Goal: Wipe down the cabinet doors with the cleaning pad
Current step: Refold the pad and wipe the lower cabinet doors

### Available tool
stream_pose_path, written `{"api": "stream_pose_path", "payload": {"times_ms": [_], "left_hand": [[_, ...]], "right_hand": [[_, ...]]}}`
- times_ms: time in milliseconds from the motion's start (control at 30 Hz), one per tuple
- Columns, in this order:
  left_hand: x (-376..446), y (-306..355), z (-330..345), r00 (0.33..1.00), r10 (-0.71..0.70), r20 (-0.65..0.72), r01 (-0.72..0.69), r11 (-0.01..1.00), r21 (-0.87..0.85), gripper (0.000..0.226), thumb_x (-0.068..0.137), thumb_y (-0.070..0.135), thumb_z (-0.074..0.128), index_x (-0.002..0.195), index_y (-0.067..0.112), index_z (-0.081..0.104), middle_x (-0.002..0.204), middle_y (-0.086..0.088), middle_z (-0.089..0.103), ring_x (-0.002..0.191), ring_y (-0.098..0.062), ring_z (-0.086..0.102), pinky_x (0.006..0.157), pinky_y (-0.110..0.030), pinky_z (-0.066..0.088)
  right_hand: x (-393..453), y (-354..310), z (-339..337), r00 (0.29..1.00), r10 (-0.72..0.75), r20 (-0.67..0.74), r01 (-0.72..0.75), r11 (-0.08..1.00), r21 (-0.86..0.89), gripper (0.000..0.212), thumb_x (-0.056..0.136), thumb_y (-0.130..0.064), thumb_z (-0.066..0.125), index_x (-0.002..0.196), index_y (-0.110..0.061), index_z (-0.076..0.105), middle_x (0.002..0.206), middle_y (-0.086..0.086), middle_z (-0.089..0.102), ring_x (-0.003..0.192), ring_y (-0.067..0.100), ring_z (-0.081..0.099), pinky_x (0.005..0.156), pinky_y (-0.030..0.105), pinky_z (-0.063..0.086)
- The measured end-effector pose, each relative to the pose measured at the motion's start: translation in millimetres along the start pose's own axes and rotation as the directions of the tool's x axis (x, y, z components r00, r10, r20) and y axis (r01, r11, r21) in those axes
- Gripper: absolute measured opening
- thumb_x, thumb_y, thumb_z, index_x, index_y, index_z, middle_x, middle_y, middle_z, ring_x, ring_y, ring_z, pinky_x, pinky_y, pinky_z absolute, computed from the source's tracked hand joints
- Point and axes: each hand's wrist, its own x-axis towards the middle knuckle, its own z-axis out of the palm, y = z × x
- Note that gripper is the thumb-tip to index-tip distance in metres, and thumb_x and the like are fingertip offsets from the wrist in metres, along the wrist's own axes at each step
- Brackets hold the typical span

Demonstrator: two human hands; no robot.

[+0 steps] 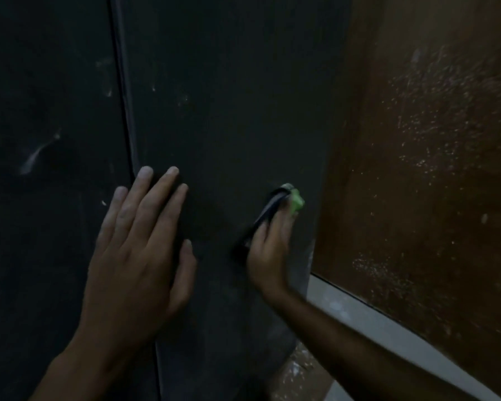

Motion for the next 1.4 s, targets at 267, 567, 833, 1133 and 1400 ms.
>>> {"api": "stream_pose_path", "payload": {"times_ms": [267,567,833,1133,1400], "left_hand": [[-11,-17,-10,0.999,0.043,0.002,-0.043,0.986,-0.161,0.060,0.095,0.017,0.047,0.152,-0.001,0.046,0.165,-0.011,0.038,0.158,-0.026,0.026,0.132,-0.037,0.011],[-16,-7,-26,0.991,-0.136,0.003,0.119,0.856,-0.503,0.056,0.109,0.035,0.033,0.162,0.016,0.035,0.163,0.005,0.043,0.150,-0.014,0.042,0.119,-0.058,0.037],[-32,-4,-43,0.984,-0.167,0.068,0.177,0.820,-0.544,0.064,0.108,0.032,0.035,0.167,0.017,0.017,0.169,0.007,0.035,0.155,-0.015,0.034,0.123,-0.047,0.035],[-28,10,-20,0.981,-0.175,0.078,0.192,0.893,-0.406,0.065,0.108,0.037,0.036,0.166,0.011,0.021,0.172,0.002,0.028,0.158,-0.013,0.027,0.126,-0.057,0.028],[-30,7,-17,0.988,-0.095,0.124,0.124,0.961,-0.246,0.063,0.106,0.030,0.040,0.164,0.008,0.028,0.172,-0.003,0.028,0.161,-0.017,0.018,0.132,-0.038,0.013]], "right_hand": [[25,-24,-16,0.977,0.210,0.030,-0.209,0.977,-0.027,0.062,0.109,-0.012,0.035,0.161,-0.002,0.004,0.171,0.014,-0.003,0.158,0.029,-0.007,0.129,0.037,-0.002],[-17,-34,-31,0.782,-0.534,0.320,0.591,0.798,-0.114,0.074,0.093,-0.005,0.064,0.156,-0.005,0.026,0.165,0.020,0.017,0.153,0.049,0.014,0.120,0.066,0.023],[-66,-70,5,0.574,-0.764,0.294,0.794,0.607,0.026,0.063,0.100,-0.022,0.057,0.158,-0.011,0.032,0.168,0.008,0.021,0.152,0.053,0.012,0.124,0.061,0.018],[-37,-99,15,0.921,-0.383,0.073,0.382,0.924,0.022,0.065,0.102,-0.024,0.039,0.162,-0.014,0.017,0.171,0.001,0.004,0.155,0.046,0.008,0.128,0.050,0.007],[-44,17,-32,0.824,-0.482,0.297,0.555,0.792,-0.254,0.070,0.090,-0.005,0.065,0.153,-0.005,0.036,0.163,0.016,0.027,0.148,0.048,0.028,0.121,0.064,0.023]]}}
